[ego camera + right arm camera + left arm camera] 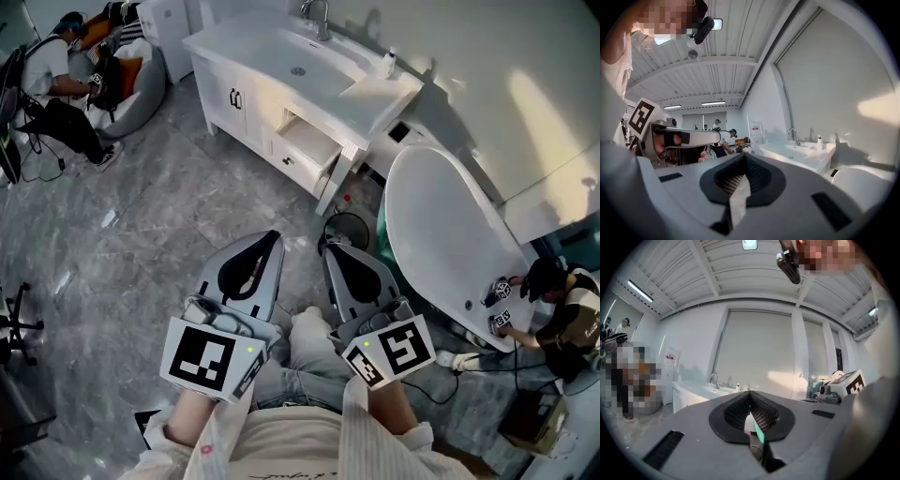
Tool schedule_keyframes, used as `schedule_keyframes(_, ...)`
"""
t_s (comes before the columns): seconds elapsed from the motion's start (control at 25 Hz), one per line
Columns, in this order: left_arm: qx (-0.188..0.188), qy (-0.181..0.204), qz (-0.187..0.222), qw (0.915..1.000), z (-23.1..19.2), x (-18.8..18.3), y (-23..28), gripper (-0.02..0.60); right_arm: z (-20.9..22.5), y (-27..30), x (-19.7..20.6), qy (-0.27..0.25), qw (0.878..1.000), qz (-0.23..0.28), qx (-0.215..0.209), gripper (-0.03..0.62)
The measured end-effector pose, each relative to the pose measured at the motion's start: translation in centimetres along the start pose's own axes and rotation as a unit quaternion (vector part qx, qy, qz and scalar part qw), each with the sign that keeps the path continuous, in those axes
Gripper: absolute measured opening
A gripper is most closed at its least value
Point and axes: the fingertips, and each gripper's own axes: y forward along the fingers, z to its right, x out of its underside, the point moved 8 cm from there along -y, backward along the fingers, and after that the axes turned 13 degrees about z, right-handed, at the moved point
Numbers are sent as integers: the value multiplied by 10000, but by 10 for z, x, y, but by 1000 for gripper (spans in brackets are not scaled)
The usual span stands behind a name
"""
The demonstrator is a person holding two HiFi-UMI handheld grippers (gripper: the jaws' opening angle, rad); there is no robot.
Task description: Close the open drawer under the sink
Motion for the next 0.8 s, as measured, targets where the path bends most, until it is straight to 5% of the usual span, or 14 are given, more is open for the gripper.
schedule_keyframes(0.44,-343,-9,-75,9994,-32,10,10,15,9,35,20,181,9994,-216,-194,9)
schedule_keyframes(0.8,-565,98,-78,9983,-93,18,78,15,56,120,41,371,9979,-344,-415,9)
